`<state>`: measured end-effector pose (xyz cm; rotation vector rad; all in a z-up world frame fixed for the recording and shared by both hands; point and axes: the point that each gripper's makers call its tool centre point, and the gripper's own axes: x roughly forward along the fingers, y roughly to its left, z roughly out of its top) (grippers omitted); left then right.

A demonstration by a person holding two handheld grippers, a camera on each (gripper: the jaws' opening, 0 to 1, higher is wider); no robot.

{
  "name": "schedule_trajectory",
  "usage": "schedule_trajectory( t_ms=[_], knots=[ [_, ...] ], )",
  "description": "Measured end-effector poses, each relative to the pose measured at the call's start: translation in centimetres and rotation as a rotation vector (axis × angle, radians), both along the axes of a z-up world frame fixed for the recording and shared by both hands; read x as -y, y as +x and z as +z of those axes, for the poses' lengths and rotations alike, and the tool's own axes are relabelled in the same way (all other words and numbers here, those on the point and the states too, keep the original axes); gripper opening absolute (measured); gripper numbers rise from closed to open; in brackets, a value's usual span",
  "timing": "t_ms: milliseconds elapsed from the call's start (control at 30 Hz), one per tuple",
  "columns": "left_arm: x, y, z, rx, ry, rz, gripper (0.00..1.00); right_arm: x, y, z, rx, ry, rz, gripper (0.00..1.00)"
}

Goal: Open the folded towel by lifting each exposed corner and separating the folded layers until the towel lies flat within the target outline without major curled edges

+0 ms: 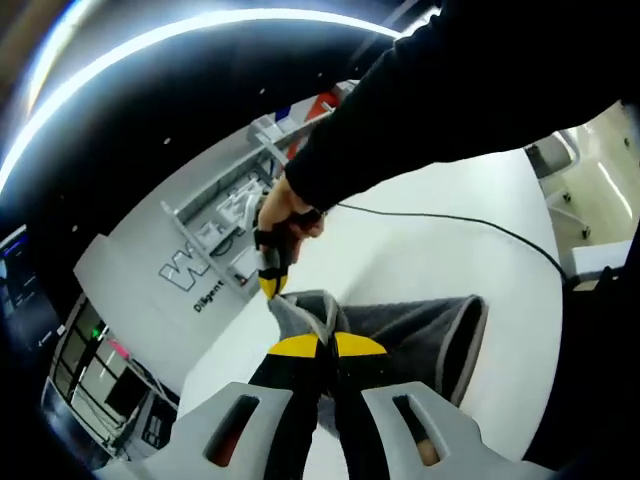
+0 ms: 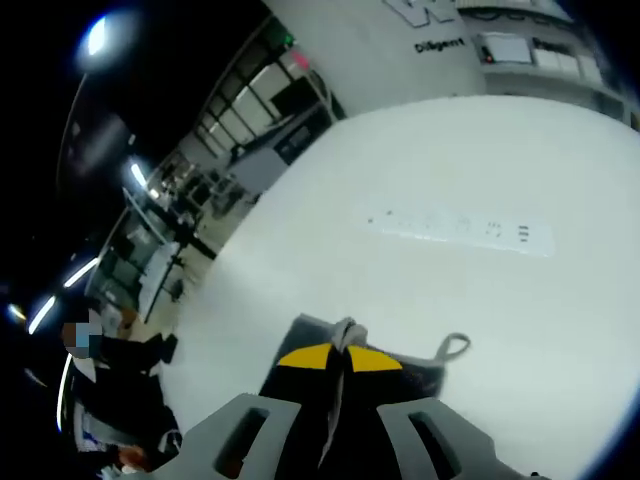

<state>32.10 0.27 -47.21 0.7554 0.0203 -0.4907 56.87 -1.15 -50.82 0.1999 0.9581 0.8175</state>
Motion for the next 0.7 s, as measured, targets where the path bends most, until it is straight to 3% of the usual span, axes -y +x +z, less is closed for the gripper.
schedule_trajectory(
  t_ms=[700],
  knots=[
    [-5.6,-0.2,0.3,0.002,-0.047,0.092,0.0,-5.3,0.1,1.7,0.044,-0.064,0.044,0.0]
  ],
)
